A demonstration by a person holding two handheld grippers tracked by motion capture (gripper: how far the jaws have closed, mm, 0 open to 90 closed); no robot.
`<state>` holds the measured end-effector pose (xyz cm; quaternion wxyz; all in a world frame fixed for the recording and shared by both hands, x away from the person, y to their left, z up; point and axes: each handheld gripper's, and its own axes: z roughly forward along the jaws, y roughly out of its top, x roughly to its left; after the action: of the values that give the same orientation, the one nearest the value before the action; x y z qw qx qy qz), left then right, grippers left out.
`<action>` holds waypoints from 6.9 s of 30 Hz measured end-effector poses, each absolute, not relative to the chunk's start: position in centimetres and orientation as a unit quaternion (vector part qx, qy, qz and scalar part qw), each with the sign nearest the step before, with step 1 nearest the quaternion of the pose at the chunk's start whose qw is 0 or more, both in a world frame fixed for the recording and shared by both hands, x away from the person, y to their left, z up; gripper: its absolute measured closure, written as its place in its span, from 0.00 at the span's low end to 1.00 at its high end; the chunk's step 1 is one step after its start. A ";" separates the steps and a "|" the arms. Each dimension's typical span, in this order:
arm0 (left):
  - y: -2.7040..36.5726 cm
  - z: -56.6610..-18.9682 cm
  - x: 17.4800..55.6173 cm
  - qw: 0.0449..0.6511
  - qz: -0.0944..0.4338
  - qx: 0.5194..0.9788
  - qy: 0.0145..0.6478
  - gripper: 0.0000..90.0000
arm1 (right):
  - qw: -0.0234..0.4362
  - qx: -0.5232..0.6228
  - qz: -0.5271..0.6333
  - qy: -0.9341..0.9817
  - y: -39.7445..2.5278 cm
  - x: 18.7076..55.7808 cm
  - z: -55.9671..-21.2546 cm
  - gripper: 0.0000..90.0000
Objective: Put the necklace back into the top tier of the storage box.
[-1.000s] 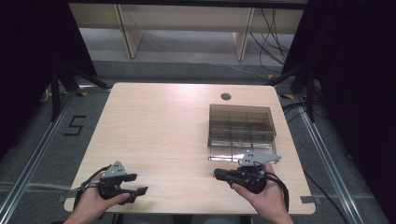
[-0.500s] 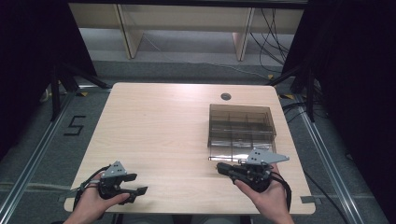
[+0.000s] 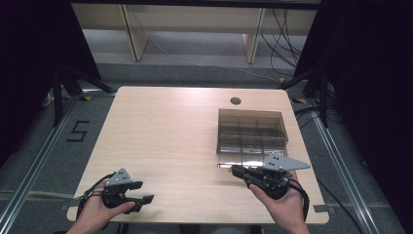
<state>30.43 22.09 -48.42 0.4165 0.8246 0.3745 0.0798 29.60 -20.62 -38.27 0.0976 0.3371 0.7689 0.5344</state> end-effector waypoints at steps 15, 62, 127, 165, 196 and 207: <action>22.1 -48.4 30.4 0.416 0.080 0.825 0.373 0.34 | 0.128 0.348 0.536 0.759 -21.6 29.7 -37.8 0.97; 22.2 -48.3 30.5 0.408 0.078 0.833 0.366 0.34 | 0.188 0.376 0.522 0.742 -24.2 30.4 -37.5 0.97; 22.1 -48.4 30.4 0.417 0.077 0.825 0.373 0.34 | 0.228 0.422 0.501 0.721 -27.8 31.1 -36.8 0.97; 22.1 -48.4 30.5 0.414 0.079 0.826 0.373 0.34 | 0.233 0.468 0.450 0.724 -28.9 32.8 -36.7 0.97; 22.0 -48.5 30.4 0.418 0.077 0.823 0.377 0.34 | 0.208 0.533 0.349 0.742 -28.5 34.9 -37.1 0.97; 22.2 -48.4 30.4 0.411 0.078 0.828 0.372 0.34 | 0.209 0.527 0.322 0.759 -29.3 35.9 -37.8 0.97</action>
<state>30.44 22.17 -48.41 0.4112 0.8284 0.3722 0.0776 35.93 -29.33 -37.84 0.2086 0.5266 0.7588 0.3215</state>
